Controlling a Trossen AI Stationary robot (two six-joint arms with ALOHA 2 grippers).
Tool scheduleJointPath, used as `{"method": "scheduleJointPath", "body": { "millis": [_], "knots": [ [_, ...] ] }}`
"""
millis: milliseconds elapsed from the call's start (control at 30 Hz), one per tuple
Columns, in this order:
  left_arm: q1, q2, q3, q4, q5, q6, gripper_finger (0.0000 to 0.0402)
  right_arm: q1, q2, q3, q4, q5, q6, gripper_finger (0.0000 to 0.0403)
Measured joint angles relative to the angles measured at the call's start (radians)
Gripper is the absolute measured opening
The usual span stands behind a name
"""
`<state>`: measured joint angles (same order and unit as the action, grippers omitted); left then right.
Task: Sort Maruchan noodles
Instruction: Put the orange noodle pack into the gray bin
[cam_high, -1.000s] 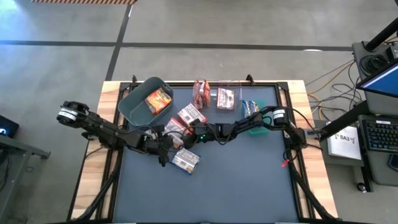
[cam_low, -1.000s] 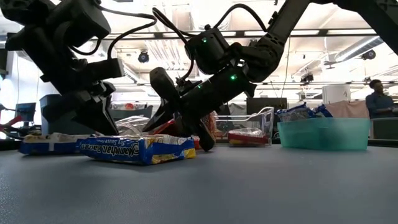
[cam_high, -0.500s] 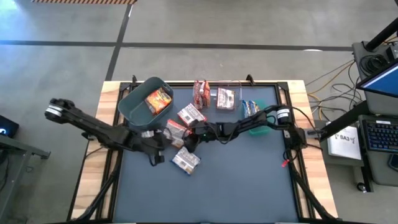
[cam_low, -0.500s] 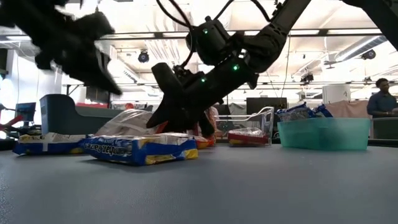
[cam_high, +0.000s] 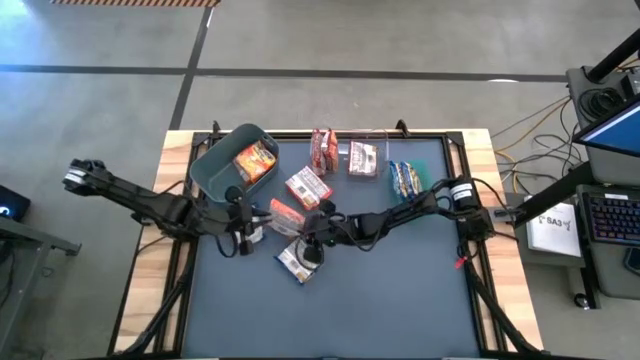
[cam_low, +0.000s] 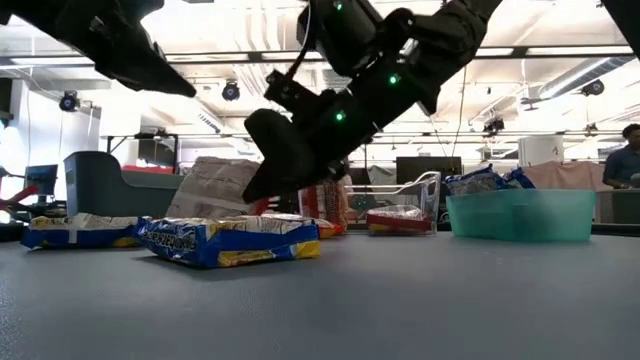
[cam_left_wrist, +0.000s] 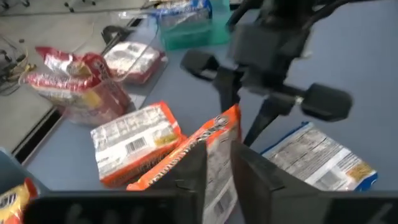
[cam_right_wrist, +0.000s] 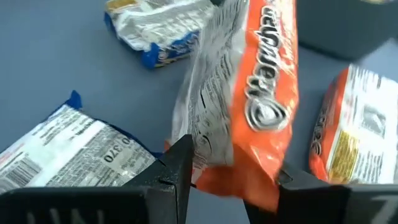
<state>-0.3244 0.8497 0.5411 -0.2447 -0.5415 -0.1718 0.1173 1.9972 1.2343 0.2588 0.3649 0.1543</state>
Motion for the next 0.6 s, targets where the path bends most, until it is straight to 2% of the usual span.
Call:
{"method": "scheduleJointPath", "body": {
  "millis": [67,200,367,467,600],
  "knots": [
    [0.003,0.008,0.0,-0.019,-0.012,-0.02,0.0086,0.015,0.0,0.006,0.001,0.023,-0.042,0.0102],
    [0.004,0.044,-0.013,-0.02,-0.098,-0.029,0.0159,0.03,0.0,0.017,0.001,0.055,-0.104,0.0101],
    [0.004,0.112,-0.053,0.087,-0.099,0.06,0.0238,0.034,0.0,0.027,0.0,0.055,-0.13,0.0099],
    [0.011,0.163,-0.08,0.183,-0.069,0.13,0.0264,0.034,0.0,0.029,0.0,0.055,-0.133,0.0099],
    [0.028,0.229,-0.076,0.23,-0.069,0.168,0.0271,0.034,0.0,0.031,0.0,0.055,-0.134,0.0099]
  ]
}}
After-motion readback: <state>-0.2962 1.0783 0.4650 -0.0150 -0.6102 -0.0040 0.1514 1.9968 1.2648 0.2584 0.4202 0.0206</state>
